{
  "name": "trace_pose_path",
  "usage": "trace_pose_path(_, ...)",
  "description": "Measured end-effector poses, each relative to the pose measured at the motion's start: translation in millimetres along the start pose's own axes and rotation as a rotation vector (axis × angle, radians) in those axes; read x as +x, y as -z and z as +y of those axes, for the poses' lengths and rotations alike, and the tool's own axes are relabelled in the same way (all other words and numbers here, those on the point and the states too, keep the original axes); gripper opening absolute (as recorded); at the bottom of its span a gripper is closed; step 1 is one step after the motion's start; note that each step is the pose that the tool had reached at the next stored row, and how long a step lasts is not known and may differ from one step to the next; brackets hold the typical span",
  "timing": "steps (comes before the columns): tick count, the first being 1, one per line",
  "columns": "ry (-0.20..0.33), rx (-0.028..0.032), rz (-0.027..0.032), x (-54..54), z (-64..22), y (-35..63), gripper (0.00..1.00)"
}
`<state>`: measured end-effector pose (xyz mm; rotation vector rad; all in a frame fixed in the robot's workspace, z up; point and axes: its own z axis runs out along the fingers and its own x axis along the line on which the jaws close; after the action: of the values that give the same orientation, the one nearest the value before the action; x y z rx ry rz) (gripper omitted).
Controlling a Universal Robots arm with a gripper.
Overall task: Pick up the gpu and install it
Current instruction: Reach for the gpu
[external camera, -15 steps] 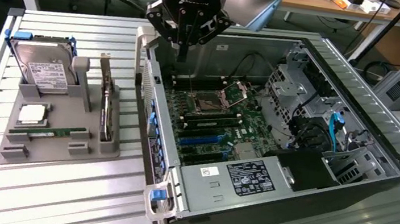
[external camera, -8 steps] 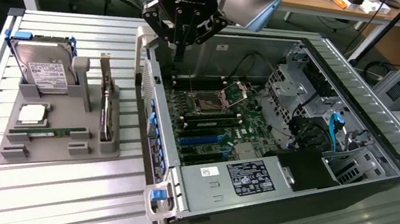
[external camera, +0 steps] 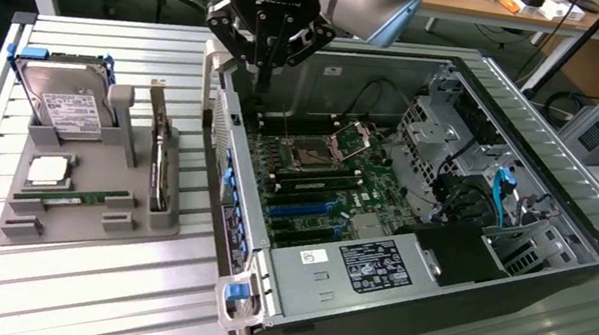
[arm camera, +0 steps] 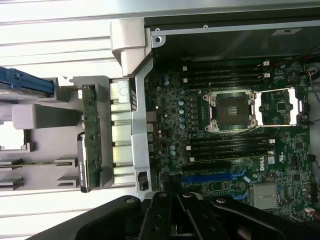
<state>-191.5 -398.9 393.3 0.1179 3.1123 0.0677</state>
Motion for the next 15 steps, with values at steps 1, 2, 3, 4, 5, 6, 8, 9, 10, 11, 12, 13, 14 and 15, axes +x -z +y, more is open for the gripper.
trace_pose_path(1,0.0,0.0001,0.0001,0.9,-0.1,0.1,0.11)
trace_pose_path(2,0.0,0.0,0.0001,1.5,-0.1,0.1,0.11)
trace_pose_path(3,0.0,0.0,0.0001,2.4,-0.1,0.1,0.11)
trace_pose_path(4,0.0,0.0001,0.0001,3.1,-0.2,0.1,0.11)
trace_pose_path(5,0.0,0.0,0.0,3.6,-0.3,0.1,0.11)
trace_pose_path(6,0.0,0.0001,0.0001,4.3,-0.3,0.1,0.11)
trace_pose_path(8,0.0,0.0001,0.0001,5.5,-0.4,0.2,0.11)
trace_pose_path(9,0.0,0.0001,0.0001,6.6,-0.5,0.2,0.11)
trace_pose_path(10,0.0,0.0001,0.0001,7.4,-0.6,0.2,0.11)
trace_pose_path(11,0.0,0.0,0.0,8.0,-0.6,0.2,0.11)
trace_pose_path(12,0.0,0.0,0.0,8.9,-0.7,0.3,0.11)
trace_pose_path(13,0.0,0.0,0.0,10.0,-0.7,0.3,0.11)
trace_pose_path(14,0.0,0.0001,0.0001,10.6,-0.8,0.4,0.11)
trace_pose_path(15,0.0,0.0,0.0001,11.2,-0.8,0.3,0.11)
